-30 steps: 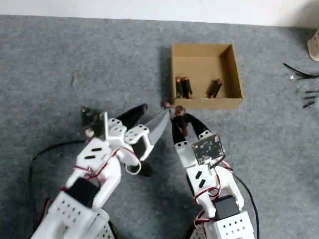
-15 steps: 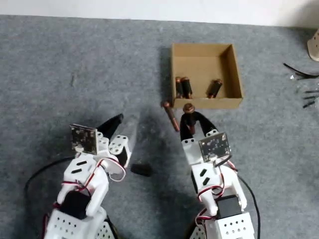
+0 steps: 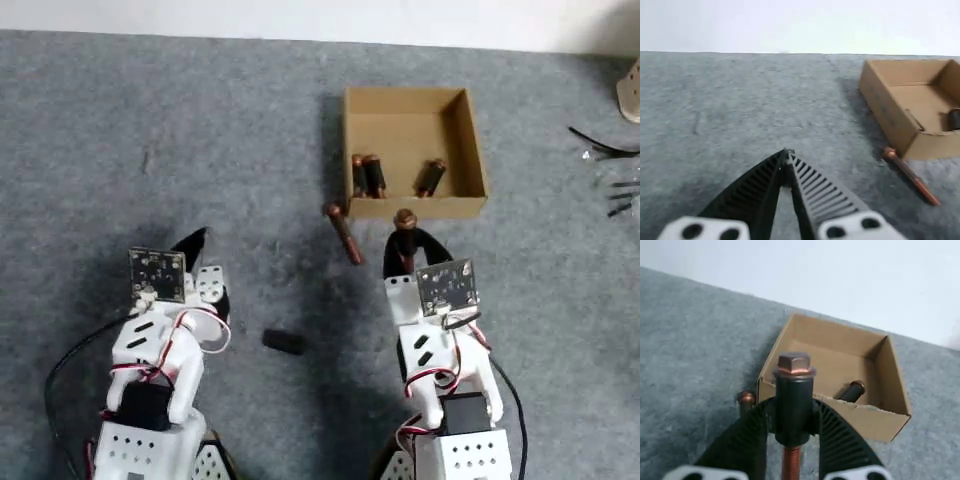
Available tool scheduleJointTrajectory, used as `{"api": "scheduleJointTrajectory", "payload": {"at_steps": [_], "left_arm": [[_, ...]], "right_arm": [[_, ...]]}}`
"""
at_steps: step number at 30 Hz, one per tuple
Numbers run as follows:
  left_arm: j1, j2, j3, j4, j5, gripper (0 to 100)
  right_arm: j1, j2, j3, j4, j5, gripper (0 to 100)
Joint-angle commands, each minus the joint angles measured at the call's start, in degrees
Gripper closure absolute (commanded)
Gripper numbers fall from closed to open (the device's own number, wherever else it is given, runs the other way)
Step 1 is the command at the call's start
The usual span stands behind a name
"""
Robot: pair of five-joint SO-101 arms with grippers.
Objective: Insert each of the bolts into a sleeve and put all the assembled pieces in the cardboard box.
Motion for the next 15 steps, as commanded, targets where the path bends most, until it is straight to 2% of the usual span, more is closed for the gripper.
{"api": "scheduleJointTrajectory", "payload": {"at_steps": [1, 8, 15], "left_arm": [[-1.4, -0.1, 1.1, -0.2, -0.3, 99], [-1.4, -0.1, 1.1, -0.2, -0.4, 99], [-1.0, -0.1, 1.1, -0.1, -0.4, 99]], "right_arm": [[1.3, -0.9, 5.8, 0.8, -0.2, 99.5], [2.9, -0.3, 5.1, -2.7, -0.2, 99.5], [2.9, 0.6, -5.4, -6.3, -0.4, 99.5]]}}
